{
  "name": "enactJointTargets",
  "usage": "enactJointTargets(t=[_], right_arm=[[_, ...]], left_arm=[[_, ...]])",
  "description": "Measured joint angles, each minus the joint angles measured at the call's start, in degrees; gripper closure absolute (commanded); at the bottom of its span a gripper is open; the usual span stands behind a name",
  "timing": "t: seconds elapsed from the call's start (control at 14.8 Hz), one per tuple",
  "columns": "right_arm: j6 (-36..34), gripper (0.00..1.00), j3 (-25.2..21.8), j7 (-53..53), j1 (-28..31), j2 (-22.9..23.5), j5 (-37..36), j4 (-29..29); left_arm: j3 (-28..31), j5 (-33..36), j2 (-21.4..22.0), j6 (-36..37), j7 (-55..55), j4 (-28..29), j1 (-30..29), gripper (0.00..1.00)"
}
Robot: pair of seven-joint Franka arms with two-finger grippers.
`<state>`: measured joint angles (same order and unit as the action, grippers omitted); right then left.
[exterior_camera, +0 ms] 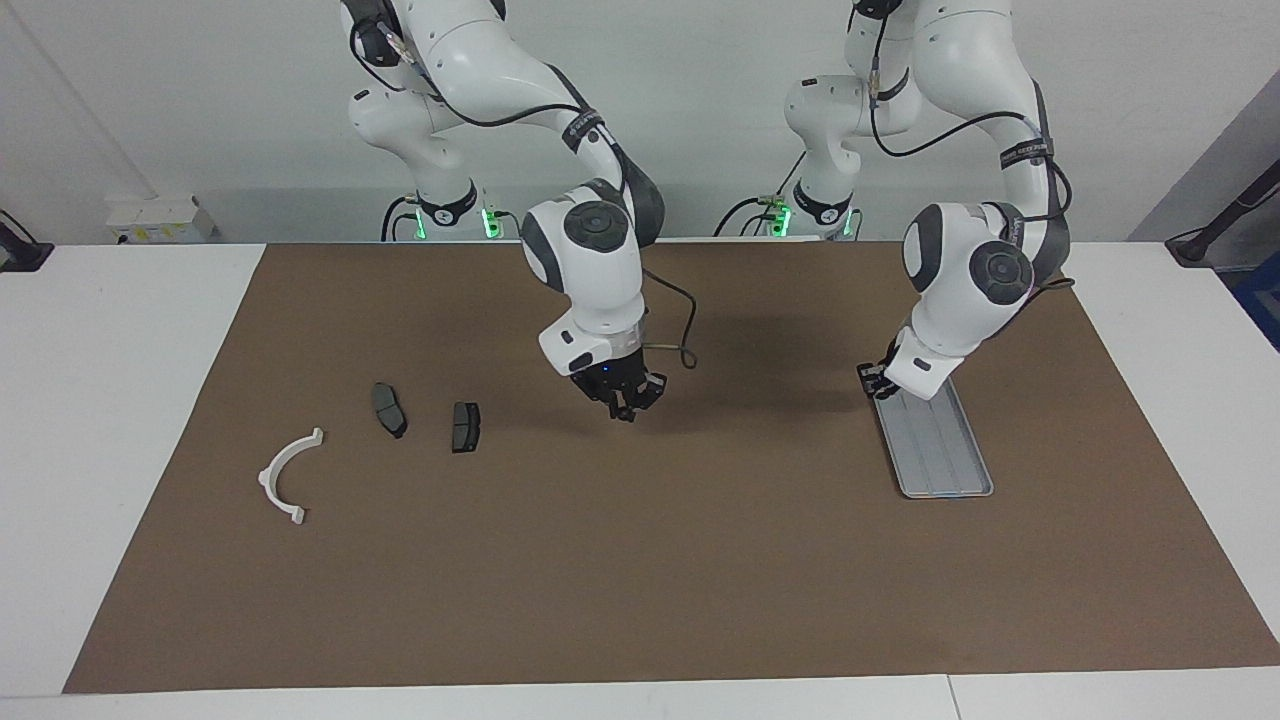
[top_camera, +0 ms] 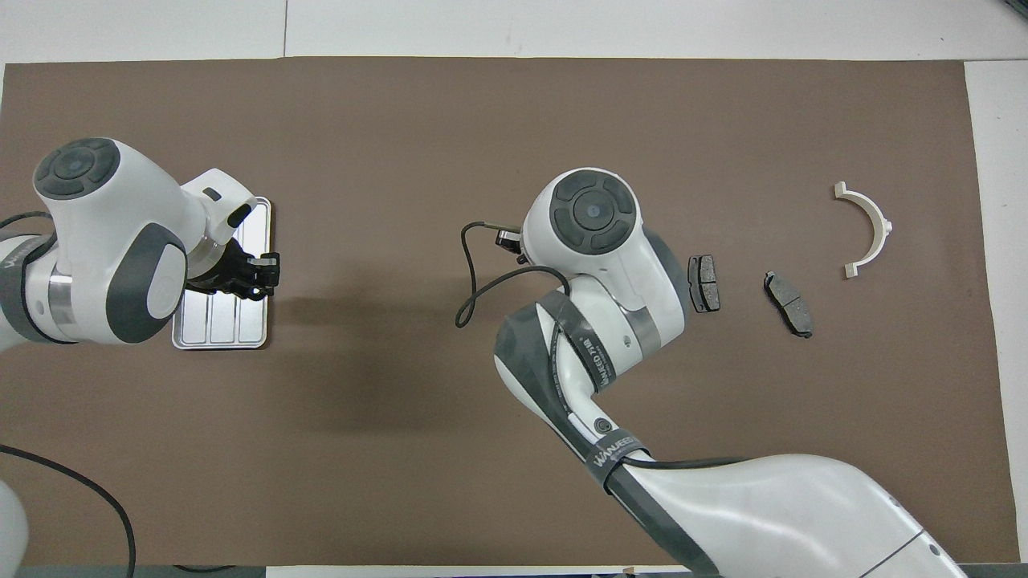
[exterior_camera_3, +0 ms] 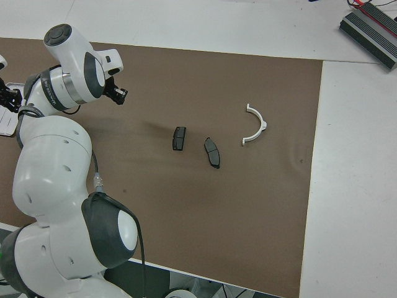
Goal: Pick bearing gear from pile to tray
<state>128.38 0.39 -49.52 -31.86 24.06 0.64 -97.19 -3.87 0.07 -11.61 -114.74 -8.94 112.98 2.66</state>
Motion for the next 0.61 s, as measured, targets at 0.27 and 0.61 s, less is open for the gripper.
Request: enactJointTargets(t=[0.27,0.61], right_arm=[[4.80,0.99,-0.04,-1.96,-2.09,1.31,0.00,-3.82],[8.46,0.90,-0.40,-1.74,-1.93,2.05,0.00,-6.72]], left_arm=[[0.02,0.00,0.80,-0.60,4.58,1.36,-3.60,0.81],[0.04,0.00,1.06,-5.78,4.78,4.75,-5.63,0.80]])
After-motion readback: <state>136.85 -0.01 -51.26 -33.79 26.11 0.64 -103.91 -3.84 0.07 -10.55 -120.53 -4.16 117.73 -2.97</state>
